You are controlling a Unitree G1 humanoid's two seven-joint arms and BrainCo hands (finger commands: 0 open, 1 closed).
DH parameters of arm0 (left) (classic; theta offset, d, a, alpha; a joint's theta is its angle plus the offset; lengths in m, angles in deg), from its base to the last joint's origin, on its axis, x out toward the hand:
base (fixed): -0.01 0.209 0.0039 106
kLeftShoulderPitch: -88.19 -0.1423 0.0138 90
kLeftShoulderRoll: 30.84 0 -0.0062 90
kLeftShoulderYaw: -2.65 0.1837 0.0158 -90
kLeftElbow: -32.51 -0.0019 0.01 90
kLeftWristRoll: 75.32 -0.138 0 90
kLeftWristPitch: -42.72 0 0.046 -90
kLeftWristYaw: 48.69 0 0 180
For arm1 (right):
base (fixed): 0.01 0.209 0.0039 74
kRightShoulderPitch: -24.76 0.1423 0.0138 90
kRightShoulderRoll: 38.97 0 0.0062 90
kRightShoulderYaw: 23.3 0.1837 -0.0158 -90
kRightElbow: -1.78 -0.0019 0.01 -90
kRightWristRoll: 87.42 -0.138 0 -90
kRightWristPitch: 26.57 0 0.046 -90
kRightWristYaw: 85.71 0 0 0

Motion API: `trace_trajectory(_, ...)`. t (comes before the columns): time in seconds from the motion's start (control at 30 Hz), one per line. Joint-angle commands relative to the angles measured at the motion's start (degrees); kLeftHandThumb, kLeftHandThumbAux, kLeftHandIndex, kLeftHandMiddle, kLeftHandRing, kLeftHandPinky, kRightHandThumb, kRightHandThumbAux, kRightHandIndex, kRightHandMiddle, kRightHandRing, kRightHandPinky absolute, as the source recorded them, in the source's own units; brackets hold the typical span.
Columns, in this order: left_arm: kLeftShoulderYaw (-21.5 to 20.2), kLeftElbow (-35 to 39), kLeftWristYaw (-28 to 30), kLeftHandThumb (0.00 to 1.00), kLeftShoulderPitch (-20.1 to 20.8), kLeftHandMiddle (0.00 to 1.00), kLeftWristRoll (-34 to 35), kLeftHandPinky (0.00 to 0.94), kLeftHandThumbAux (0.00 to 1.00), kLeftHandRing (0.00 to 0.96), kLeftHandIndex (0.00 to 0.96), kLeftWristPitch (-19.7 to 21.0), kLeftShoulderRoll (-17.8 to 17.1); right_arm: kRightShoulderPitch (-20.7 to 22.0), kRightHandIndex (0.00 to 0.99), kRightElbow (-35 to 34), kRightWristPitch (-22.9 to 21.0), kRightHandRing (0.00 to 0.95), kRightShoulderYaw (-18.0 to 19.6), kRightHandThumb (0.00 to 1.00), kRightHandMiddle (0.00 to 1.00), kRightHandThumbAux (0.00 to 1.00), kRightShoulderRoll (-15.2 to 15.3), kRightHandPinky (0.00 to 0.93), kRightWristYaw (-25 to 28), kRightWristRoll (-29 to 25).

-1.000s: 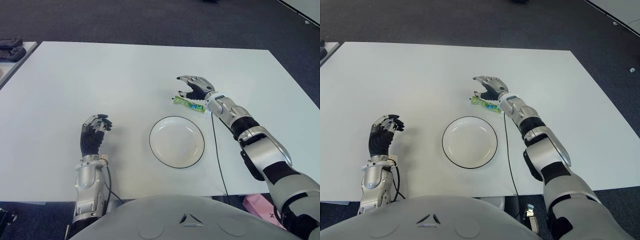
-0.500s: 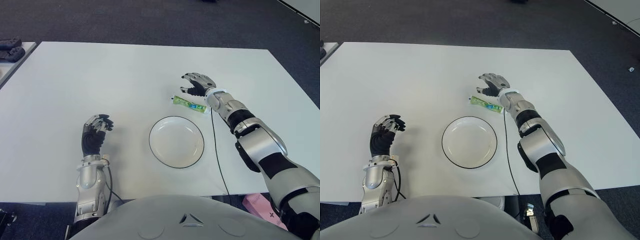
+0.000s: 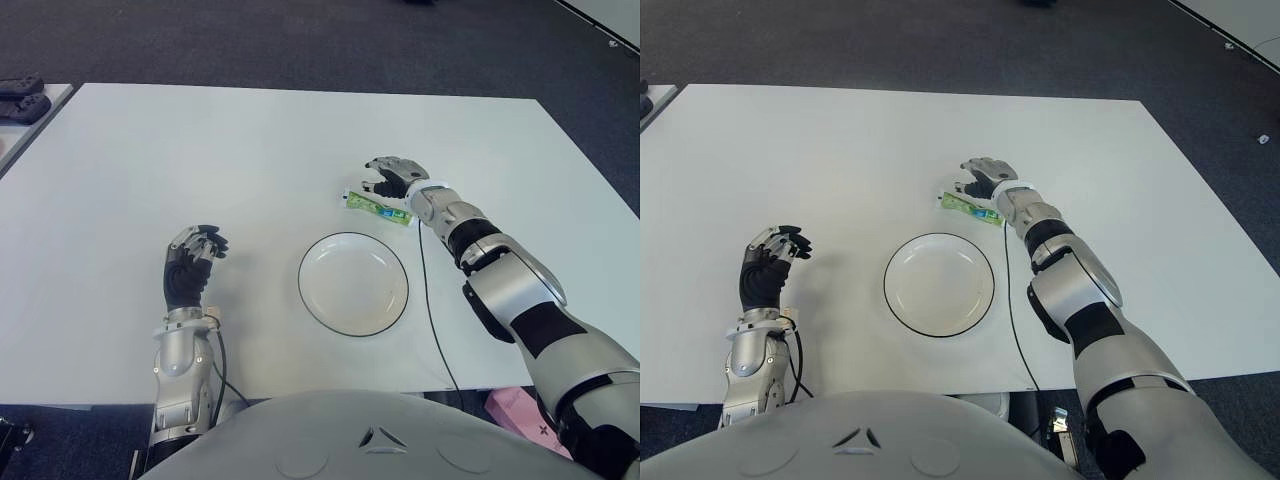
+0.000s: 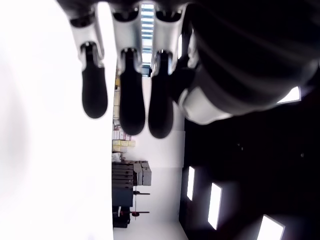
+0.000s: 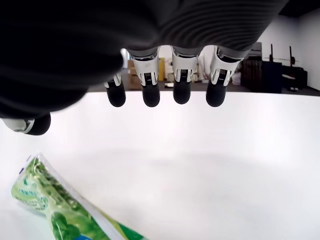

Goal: Put the toothpaste on the table into the plate.

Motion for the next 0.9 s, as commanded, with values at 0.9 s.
trace_trajectory(0.9,0.3,0.9,0.1,0.705,-0.8,0.563,1.8,0.538,0.719,0.560,0.437,0.5,0.4,-2.2,0.000,1.8,-5.1,0.000,-5.0,0.504,0.000,0.123,-2.1,0.000,9.0,1.4)
